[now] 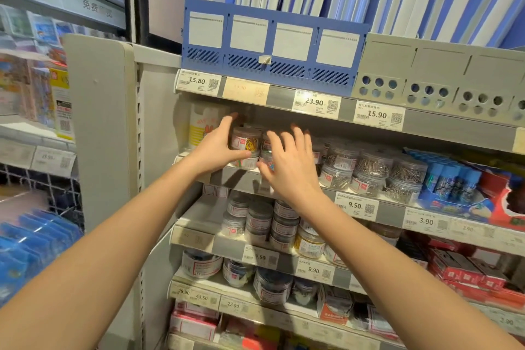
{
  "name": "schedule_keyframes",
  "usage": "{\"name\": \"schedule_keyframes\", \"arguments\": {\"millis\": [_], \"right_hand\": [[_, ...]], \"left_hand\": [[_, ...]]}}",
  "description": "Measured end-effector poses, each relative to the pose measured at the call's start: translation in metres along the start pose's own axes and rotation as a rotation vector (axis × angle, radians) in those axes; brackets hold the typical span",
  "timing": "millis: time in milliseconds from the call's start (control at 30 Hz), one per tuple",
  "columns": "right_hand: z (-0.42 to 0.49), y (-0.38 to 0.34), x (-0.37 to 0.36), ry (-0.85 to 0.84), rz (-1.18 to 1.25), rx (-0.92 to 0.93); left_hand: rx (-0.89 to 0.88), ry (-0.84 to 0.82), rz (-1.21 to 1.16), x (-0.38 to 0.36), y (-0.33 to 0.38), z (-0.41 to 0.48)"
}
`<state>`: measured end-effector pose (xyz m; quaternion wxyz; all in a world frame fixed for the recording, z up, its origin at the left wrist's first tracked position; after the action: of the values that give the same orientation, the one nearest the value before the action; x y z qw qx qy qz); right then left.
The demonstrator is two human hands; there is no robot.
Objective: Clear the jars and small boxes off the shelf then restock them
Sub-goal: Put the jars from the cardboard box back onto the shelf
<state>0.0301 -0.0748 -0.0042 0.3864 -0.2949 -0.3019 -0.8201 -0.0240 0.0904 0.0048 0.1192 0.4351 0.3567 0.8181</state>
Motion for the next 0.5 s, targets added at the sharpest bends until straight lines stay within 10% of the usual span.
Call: {"name": "schedule_keyframes", "arguments": {"millis": [500], "right_hand": [[-0.106, -0.191, 0.01, -0.098, 0.67, 0.341]], "left_hand": [[0.26, 0.225, 0.261, 0.075, -0.078, -0.29]]}}
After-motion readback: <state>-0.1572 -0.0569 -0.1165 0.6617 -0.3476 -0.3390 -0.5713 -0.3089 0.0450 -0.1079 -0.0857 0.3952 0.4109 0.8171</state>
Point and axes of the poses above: each hand's wrist, its own z-axis towards the middle knuckle, its own x-axis out of the back of the hand, y = z × x, the point moved 1 cm from there along z, towards the middle knuckle, and after that the axes turned 13 degrees about x, right-handed, at the moved point
